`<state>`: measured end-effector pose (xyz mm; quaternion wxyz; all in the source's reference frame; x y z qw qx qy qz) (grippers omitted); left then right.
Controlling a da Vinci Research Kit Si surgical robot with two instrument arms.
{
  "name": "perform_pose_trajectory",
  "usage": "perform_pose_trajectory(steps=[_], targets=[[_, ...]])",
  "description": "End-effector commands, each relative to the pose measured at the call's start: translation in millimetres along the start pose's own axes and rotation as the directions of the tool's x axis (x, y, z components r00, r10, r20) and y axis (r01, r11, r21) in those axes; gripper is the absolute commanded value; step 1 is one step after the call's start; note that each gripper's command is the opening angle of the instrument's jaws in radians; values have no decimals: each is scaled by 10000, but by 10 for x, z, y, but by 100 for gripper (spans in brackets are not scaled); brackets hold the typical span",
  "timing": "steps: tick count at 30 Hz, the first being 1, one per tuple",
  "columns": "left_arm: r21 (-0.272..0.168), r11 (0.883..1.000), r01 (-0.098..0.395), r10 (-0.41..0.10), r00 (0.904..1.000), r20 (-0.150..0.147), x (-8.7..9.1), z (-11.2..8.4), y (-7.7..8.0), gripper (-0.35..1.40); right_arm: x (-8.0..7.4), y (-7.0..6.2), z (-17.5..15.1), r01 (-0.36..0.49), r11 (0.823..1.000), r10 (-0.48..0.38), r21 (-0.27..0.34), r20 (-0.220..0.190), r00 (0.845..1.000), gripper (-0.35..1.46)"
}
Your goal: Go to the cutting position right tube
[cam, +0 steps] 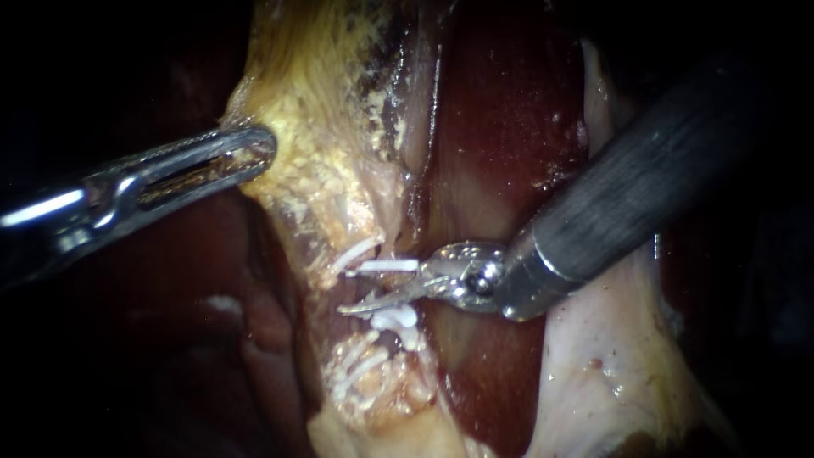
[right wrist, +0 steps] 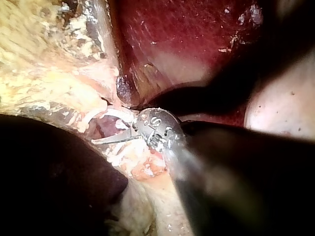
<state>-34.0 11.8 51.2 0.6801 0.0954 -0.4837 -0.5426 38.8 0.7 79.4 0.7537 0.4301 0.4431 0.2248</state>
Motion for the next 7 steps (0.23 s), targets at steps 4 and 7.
perform_pose_trajectory(steps=[4, 7], targets=[[1, 10000, 0, 0, 10000, -2, 0, 0, 0, -35, -1, 0, 0, -38, 10000, 37, 40, 35, 10000, 136], [2, 10000, 0, 0, 10000, -2, 0, 0, 1, -35, -2, 0, 0, -29, 10000, 29, 50, 41, 10000, 136]])
